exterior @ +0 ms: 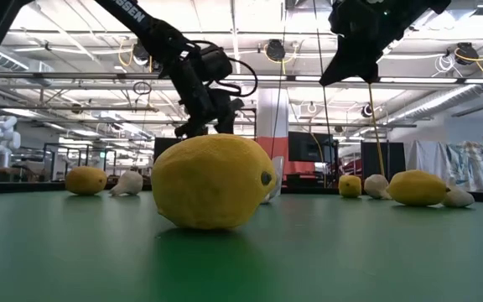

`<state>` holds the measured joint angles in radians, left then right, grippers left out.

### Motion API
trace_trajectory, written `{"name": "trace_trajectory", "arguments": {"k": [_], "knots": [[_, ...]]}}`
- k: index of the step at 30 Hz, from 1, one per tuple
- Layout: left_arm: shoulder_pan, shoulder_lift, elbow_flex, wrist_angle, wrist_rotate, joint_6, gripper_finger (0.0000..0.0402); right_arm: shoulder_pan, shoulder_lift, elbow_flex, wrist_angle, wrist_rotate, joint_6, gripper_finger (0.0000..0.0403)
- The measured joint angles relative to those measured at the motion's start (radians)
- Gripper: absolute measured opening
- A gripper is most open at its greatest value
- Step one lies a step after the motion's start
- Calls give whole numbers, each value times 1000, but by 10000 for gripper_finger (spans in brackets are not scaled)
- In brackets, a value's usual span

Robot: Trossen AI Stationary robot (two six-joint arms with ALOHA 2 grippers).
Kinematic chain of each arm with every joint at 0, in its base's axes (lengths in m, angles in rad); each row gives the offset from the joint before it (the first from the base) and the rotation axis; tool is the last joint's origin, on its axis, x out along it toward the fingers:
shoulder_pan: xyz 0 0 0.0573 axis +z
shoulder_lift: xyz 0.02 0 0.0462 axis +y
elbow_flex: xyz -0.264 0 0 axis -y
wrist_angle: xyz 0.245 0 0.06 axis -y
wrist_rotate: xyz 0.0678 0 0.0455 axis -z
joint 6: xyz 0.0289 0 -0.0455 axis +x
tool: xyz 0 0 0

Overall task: Sort produce into baskets
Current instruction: Put the lemon into the transparent bin

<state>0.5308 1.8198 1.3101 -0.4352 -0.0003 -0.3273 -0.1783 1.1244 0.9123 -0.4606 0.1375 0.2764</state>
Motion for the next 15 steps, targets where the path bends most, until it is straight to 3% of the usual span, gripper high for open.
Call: {"name": "trace_trajectory", "arguments": {"k": [9,15], "knots": [[-22,0,228,-245,56,131,297,0,0,0,-1,-3,44,0],[-82,-73,325,-647,102,323,297,17,0,0,-15,-13,85,0]]}}
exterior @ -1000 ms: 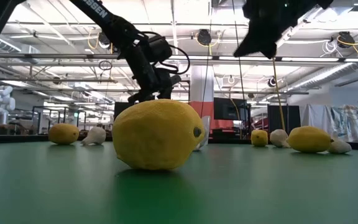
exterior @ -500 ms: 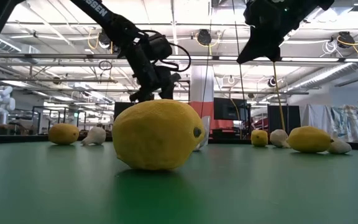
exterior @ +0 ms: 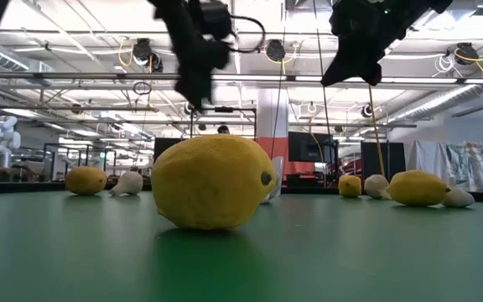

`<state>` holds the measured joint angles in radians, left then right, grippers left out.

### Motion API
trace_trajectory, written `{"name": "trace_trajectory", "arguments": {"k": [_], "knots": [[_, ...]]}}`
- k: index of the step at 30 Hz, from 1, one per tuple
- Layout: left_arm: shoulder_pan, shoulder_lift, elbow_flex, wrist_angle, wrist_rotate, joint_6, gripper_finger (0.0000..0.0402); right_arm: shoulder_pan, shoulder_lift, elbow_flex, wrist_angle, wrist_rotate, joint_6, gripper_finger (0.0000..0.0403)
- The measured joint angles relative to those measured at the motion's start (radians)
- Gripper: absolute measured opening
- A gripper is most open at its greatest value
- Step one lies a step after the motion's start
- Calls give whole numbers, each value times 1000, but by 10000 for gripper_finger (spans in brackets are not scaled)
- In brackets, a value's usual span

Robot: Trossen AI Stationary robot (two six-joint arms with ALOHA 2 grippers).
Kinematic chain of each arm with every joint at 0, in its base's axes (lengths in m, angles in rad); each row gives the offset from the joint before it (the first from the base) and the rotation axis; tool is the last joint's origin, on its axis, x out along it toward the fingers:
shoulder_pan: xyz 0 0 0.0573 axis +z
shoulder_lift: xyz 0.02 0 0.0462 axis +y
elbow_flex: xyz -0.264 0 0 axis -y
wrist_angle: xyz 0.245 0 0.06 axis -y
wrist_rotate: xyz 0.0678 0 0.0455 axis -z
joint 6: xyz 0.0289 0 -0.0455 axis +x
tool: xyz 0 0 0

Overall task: Sort produce into baskets
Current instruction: Put the lemon into the transparent bin

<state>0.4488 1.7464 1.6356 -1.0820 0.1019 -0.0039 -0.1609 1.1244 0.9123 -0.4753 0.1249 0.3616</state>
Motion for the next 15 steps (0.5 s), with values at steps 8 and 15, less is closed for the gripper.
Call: {"name": "trace_trajectory", "arguments": {"k": [8,15], "knots": [[-27,-247,-150,-178,-62,29,297,39,0,0,-7,0,24,0],[-26,-445,-392,-207,-85,207,297,41,0,0,32,0,21,0]]}}
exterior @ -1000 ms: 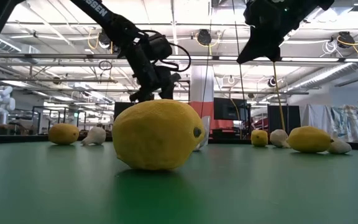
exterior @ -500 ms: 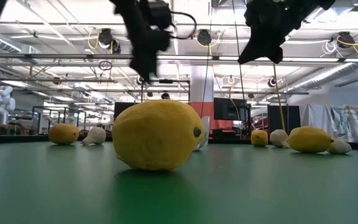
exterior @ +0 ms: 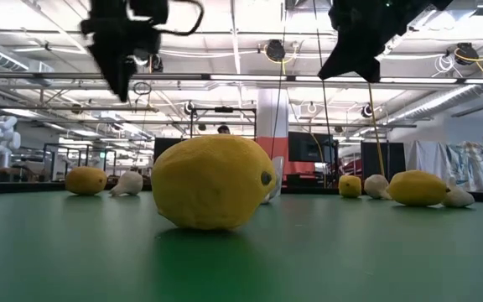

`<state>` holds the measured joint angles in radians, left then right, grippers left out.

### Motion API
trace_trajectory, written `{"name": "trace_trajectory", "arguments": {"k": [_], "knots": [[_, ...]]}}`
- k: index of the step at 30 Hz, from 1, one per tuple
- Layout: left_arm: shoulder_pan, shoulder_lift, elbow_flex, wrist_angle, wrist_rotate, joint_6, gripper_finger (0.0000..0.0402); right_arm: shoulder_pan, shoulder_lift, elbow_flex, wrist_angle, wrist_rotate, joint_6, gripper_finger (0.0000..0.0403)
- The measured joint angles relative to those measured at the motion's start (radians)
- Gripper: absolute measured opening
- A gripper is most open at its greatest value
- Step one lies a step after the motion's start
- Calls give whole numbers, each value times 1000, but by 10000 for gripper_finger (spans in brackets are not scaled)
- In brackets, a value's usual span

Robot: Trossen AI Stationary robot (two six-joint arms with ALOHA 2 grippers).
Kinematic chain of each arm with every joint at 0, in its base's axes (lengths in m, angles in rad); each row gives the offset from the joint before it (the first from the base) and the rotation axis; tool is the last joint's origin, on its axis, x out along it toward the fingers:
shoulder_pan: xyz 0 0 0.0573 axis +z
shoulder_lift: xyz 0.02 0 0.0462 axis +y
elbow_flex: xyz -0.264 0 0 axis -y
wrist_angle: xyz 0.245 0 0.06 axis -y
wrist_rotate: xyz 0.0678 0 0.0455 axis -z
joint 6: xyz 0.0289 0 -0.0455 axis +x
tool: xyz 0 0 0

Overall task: Sort produce into baskets
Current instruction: Put the lemon into the transparent bin

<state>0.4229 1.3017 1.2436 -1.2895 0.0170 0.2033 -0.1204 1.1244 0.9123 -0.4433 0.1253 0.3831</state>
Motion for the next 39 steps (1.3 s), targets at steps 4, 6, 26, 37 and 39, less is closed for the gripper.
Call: {"name": "trace_trajectory", "arguments": {"k": [4,6,26,37,39], "knots": [[-6,-39,-139,17,5,41,297,0,0,0,30,0,0,0],[-18,-45,-194,24,7,51,297,0,0,0,30,0,7,0],[-50,-40,-489,317,-146,492,297,0,0,0,32,-26,21,0],[-43,-31,-612,476,-220,488,297,-2,0,0,39,-22,-14,0],[-33,-21,-618,487,-222,484,297,-3,9,0,51,-22,-23,0]]}}
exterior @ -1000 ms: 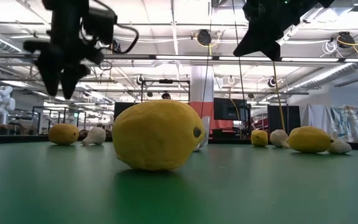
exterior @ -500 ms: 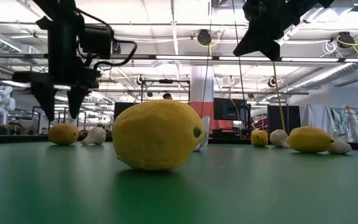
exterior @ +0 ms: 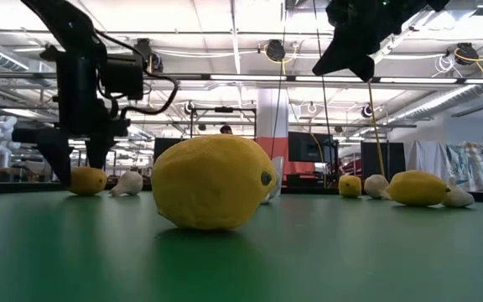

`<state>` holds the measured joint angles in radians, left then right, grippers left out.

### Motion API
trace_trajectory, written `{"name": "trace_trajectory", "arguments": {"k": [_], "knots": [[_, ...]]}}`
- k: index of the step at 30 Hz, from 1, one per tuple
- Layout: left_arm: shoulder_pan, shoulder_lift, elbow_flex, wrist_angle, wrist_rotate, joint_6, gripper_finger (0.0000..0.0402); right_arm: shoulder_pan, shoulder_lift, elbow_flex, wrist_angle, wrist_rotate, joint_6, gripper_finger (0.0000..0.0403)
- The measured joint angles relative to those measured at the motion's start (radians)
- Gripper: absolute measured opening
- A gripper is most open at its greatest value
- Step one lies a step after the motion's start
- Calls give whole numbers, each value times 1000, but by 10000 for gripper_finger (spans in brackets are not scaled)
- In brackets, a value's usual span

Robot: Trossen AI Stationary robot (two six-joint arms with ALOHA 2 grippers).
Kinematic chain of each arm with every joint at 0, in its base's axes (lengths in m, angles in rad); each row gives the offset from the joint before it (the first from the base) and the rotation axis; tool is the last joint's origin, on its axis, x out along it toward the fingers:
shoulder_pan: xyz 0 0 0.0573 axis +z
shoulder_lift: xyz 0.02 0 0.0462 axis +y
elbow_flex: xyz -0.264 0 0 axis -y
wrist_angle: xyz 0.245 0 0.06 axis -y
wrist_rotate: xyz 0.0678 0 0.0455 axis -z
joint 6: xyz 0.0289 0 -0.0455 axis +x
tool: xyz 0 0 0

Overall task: Sort produce into baskets
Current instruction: Put the lemon into the transparent bin

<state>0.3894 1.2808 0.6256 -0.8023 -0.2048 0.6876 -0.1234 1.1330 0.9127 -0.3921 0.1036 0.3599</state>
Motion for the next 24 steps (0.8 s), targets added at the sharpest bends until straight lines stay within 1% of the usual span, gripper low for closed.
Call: {"name": "trace_trajectory", "arguments": {"k": [8,13,16,19,24], "knots": [[17,23,0,12,3,-25,295,0,25,0,18,-2,-2,0],[17,25,0,11,6,-36,268,1,30,0,22,-5,-2,0],[17,25,11,4,-7,-115,252,1,30,0,22,-5,1,0],[17,25,45,-9,3,-195,244,1,30,0,22,-5,1,0],[5,24,153,-109,69,-264,241,1,30,0,22,-5,-2,0]]}}
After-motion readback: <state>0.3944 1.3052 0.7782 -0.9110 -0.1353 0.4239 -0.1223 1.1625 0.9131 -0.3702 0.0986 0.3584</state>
